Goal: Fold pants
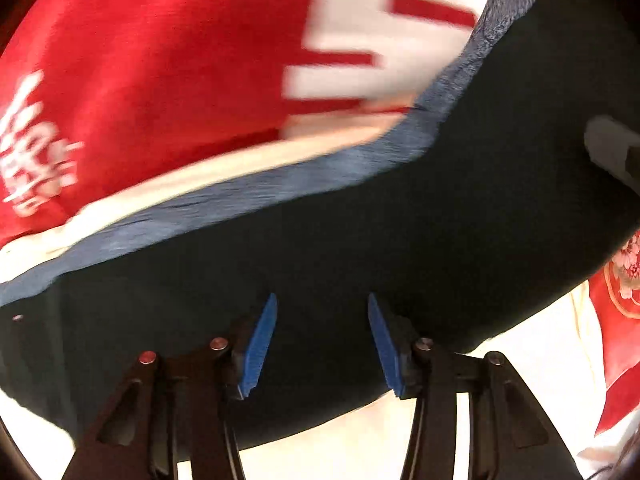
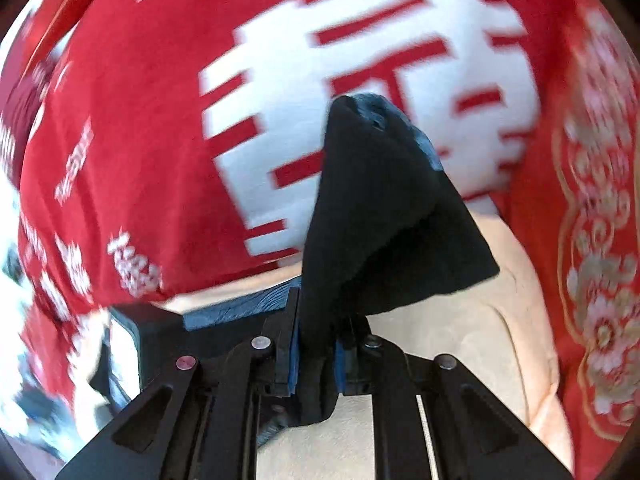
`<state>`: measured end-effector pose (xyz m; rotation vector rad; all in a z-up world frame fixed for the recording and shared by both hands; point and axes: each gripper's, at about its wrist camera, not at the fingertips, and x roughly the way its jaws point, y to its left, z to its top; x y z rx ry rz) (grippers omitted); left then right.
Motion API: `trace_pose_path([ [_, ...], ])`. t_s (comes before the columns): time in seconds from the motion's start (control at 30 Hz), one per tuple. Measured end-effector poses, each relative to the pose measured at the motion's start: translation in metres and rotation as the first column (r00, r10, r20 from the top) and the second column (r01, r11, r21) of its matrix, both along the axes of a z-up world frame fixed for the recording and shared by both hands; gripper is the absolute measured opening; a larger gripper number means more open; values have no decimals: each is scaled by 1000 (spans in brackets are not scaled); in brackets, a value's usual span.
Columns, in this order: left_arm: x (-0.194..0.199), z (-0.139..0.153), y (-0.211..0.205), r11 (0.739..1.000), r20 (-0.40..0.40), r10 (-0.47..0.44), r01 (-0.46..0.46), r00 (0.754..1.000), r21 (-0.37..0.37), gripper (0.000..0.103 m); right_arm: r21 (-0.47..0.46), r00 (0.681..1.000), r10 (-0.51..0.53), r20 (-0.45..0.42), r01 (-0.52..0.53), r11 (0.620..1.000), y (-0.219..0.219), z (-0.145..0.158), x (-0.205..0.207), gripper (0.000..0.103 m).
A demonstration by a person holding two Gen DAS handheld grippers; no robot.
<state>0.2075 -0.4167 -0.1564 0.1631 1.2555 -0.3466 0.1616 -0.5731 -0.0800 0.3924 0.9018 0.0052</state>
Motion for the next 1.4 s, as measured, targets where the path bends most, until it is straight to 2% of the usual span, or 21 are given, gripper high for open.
trace_pose_path([
  [0.07,2,8,34,999,-1,36,-36,999,7,50,-91,998,68,-17,-69,993,33,8,3,14],
  [0.1,3,10,51,998,-4,56,-56,998,15,58,-134,994,102,-26,-104,985,51,10,4,14],
  [0.13,4,13,72,996,-4,80,-80,997,26,72,-159,992,123,-33,-127,979,63,11,5,14],
  [0.27,6,18,154,980,26,164,-166,986,108,75,-265,968,224,-111,-246,932,138,-1,11,15],
  [0.4,9,4,220,952,-6,268,-264,963,155,75,-330,925,311,-217,-369,869,215,-45,18,21],
  [0.5,9,-8,256,934,-34,325,-316,945,165,75,-423,888,320,-331,-443,790,265,-94,14,25],
  [0.53,6,-10,257,932,-38,330,-320,943,169,75,-461,882,317,-348,-455,762,276,-101,13,28],
  [0.57,-3,-13,253,933,-38,331,-321,943,165,75,-524,878,308,-365,-468,712,289,-106,7,37],
  [0.6,-4,-14,254,935,-42,329,-319,943,153,75,-536,877,317,-361,-473,699,294,-104,3,42],
  [0.63,-2,-11,252,938,-48,325,-316,945,143,75,-528,876,334,-349,-478,702,297,-99,-2,54],
  [0.67,-2,-12,252,943,-55,317,-308,947,130,75,-510,873,359,-330,-485,710,298,-89,-10,57],
  [0.77,-7,-20,249,956,-76,281,-272,957,112,75,-530,875,397,-277,-483,697,298,-68,-28,57],
  [0.83,-12,-29,240,957,-74,270,-259,960,131,75,-561,872,417,-256,-486,670,305,-59,-29,57],
  [0.93,-13,-30,241,950,-53,293,-285,955,129,81,-591,840,467,-276,-532,606,309,-60,-23,57],
  [1.03,-16,-29,246,948,-74,310,-303,948,93,81,-596,802,518,-297,-579,556,316,-69,-18,57],
  [1.1,-17,-28,248,950,-72,306,-299,949,90,81,-616,780,542,-312,-601,510,322,-78,-12,57],
  [1.2,-20,-27,247,951,-63,302,-295,951,95,81,-619,758,545,-359,-630,469,327,-93,-3,57],
  [1.23,-18,-29,250,950,-64,304,-298,950,95,81,-598,751,544,-374,-644,477,326,-98,0,53],
  [1.27,-17,-29,251,949,-67,308,-302,949,92,81,-575,746,546,-380,-653,493,323,-99,2,24],
  [1.3,-17,-29,251,948,-71,311,-305,948,90,81,-525,738,550,-389,-669,526,319,-99,8,7],
  [1.4,-10,-37,254,947,-71,313,-306,947,94,81,-408,760,547,-351,-650,641,301,-79,23,6],
])
